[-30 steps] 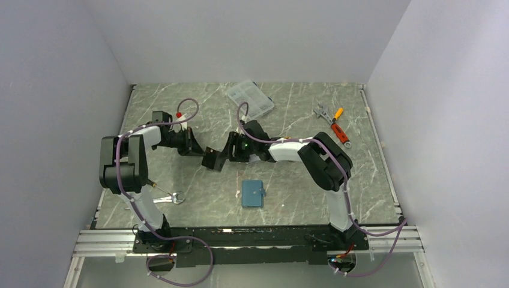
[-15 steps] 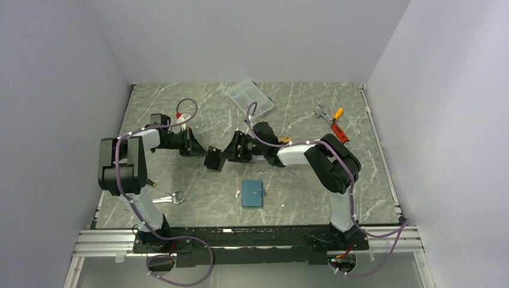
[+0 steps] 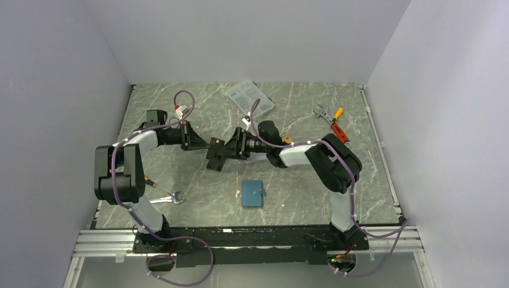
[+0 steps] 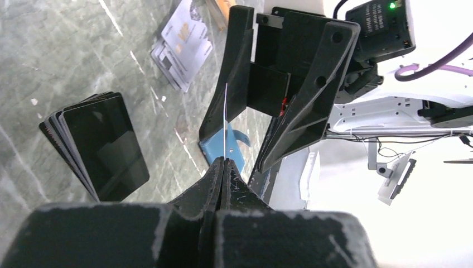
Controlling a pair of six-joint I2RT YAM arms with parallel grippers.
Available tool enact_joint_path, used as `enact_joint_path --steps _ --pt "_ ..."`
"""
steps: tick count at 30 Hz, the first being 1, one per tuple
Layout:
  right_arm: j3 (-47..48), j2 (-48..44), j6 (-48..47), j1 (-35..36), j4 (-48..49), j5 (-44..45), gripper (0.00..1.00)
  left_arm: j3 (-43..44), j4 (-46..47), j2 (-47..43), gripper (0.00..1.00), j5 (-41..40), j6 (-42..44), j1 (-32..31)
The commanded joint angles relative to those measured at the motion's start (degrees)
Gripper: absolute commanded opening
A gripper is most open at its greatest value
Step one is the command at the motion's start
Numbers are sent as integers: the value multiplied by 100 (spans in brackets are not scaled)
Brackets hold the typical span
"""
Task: Put the credit cards into the card holder
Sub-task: Pick up the credit card from the center of the board.
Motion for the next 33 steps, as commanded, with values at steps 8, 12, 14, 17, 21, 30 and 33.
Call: enact_joint_path --steps 8,12,14,17,21,30,33 --pt "150 -206 560 111 1098 -192 58 -80 348 -561 0 588 -422 -33" --pt "106 -241 818 83 1396 -92 49 -123 325 -669 0 571 -423 -122" --pt "139 -256 935 78 1482 -75 45 -132 277 -722 0 567 -396 -170" --pt "241 -196 1263 54 1592 -111 27 -141 264 -824 0 596 -393 -189" --pt "146 -226 1578 42 1940 -108 5 -172 295 -976 0 655 -445 -190" --pt "-16 -1103 557 38 624 4 0 -146 -37 -1263 47 1231 -112 -233" --pt "60 -1286 330 44 289 10 0 220 -1367 -1275 52 1310 1093 -320"
